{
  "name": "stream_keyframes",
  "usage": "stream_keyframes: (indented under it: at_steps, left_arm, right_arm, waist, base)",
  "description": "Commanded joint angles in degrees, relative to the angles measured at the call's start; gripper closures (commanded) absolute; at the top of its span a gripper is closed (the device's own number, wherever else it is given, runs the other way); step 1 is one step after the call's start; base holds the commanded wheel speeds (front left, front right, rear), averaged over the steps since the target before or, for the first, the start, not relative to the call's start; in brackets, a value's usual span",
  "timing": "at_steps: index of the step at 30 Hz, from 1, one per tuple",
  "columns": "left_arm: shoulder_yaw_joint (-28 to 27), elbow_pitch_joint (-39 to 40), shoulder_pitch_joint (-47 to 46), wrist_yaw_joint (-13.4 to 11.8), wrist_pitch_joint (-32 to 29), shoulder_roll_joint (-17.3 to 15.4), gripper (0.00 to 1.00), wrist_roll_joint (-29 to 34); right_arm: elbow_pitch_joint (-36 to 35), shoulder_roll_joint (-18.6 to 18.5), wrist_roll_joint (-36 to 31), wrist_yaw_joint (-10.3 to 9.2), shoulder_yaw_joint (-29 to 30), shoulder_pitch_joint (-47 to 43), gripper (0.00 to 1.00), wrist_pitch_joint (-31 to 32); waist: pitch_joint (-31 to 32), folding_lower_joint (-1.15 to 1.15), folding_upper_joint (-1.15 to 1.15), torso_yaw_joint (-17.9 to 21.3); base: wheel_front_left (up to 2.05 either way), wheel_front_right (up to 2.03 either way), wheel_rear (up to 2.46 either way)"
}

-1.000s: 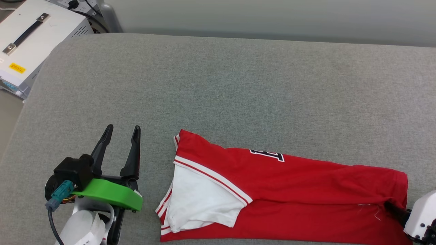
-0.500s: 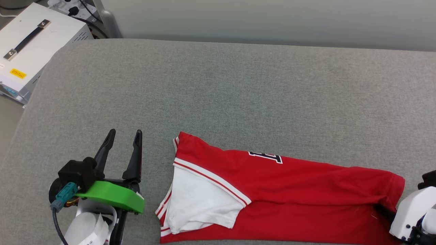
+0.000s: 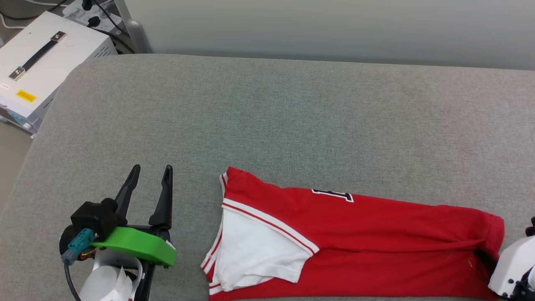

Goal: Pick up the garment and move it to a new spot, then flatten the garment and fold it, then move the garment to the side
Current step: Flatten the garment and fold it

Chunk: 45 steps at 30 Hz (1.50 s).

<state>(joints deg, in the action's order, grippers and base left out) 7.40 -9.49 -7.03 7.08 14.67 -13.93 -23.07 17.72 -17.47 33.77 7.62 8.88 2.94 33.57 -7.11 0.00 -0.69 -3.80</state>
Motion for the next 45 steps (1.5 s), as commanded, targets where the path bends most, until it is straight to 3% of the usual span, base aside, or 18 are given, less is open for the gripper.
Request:
stream_keyframes:
  at_steps: [1, 7, 12, 25, 36, 45]
  left_arm:
    - [-0.1, -0.2, 1.1, 0.4, 0.3, 0.4, 0.0, 0.6]
    - [0.5, -0.2, 1.5, 0.4, 0.3, 0.3, 0.0, 0.4]
    - [0.7, -0.5, 2.0, 0.4, 0.3, 0.0, 0.0, 0.0]
    - [0.9, -1.1, 4.0, 0.4, 0.3, 0.2, 0.0, -0.6]
    - [0.4, -0.8, 4.5, 0.4, 0.3, 0.8, 0.0, -1.1]
    - [0.5, -1.2, 4.2, 0.4, 0.3, 1.2, 0.0, -1.2]
  right_arm:
    - [1.3, -1.2, -0.9, -0.13, 1.3, 0.6, 1.0, -0.7]
    - [3.9, -3.6, -4.9, -0.13, 5.6, 1.6, 1.0, -3.4]
    - [3.7, -3.0, -5.2, -0.13, 6.3, 1.5, 1.0, -3.5]
    - [-9.3, -0.9, 0.3, -0.13, 0.2, -3.7, 1.0, 0.4]
    - [-19.6, 6.9, 3.7, -0.13, -6.9, -4.8, 1.0, 6.8]
    - [-21.5, 14.0, 6.0, -0.13, -16.6, -2.4, 1.0, 7.6]
  waist:
    - [0.2, 0.0, 0.69, 0.1]
    - [0.9, 0.0, 0.69, 0.5]
    - [2.0, 0.0, 0.69, 0.8]
    - [6.0, 0.0, 0.69, 1.4]
    - [6.1, 0.0, 0.69, 0.4]
    - [6.4, 0.0, 0.69, -1.4]
  base:
    - [0.0, 0.0, 0.0]
    - [0.0, 0.0, 0.0]
    - [0.0, 0.0, 0.0]
    - [0.0, 0.0, 0.0]
    - [0.0, 0.0, 0.0]
    - [0.0, 0.0, 0.0]
